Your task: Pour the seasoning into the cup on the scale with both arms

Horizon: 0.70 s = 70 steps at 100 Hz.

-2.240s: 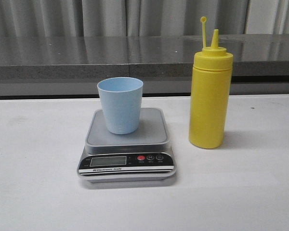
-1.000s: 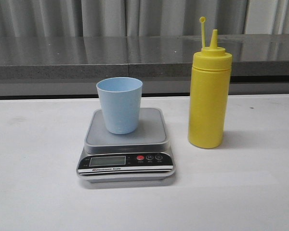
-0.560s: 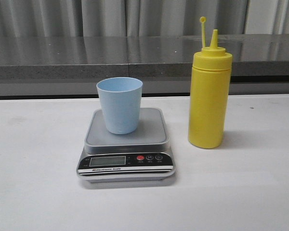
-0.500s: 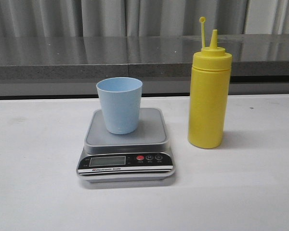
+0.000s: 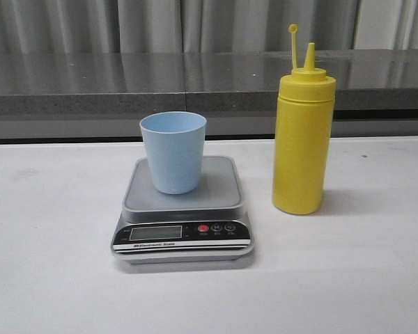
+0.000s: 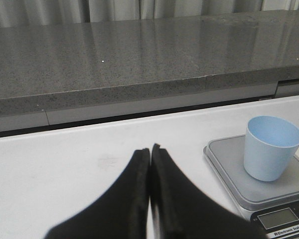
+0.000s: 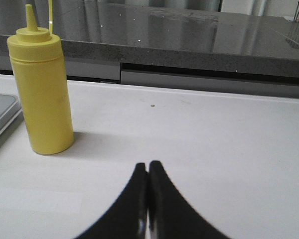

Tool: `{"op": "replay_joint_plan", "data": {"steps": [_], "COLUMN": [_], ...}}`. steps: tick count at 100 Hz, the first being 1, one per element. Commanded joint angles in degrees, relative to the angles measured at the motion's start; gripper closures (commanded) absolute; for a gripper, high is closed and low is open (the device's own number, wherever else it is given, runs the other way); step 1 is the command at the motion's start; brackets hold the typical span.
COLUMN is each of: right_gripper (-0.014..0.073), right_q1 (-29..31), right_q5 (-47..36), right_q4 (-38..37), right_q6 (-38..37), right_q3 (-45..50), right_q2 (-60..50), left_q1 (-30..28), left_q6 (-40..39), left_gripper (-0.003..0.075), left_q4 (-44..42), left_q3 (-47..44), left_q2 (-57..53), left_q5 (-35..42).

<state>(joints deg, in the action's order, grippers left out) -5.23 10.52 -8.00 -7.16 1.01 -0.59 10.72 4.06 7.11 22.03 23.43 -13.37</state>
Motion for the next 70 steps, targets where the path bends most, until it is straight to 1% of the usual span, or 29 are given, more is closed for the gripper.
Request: {"op": "replay_joint_plan", "data": {"steps": [1, 6, 70], "right_gripper": [0.0713, 0.0713, 0.0713], "right_q1": [0.4, 0.4, 0.4], "right_q5": [-7.6, -8.7, -8.5], "right_q4": [2.3, 2.4, 2.3], "right_q6": [3.3, 3.3, 3.3], "right_q3": [0.1, 0.7, 0.6], "right_q2": [-0.9, -0.9, -0.9], "left_q1": [-0.1, -0.1, -0.1], "left_q6": [-0.5, -0.5, -0.5], "left_gripper": [0.0738, 0.0738, 0.0738], "left_q4": [0.1, 0.1, 0.1], "left_q3": [1.6, 1.6, 1.6], "left_q2": [0.4, 0.4, 0.4], "left_q5": [4.8, 4.8, 4.8]}}
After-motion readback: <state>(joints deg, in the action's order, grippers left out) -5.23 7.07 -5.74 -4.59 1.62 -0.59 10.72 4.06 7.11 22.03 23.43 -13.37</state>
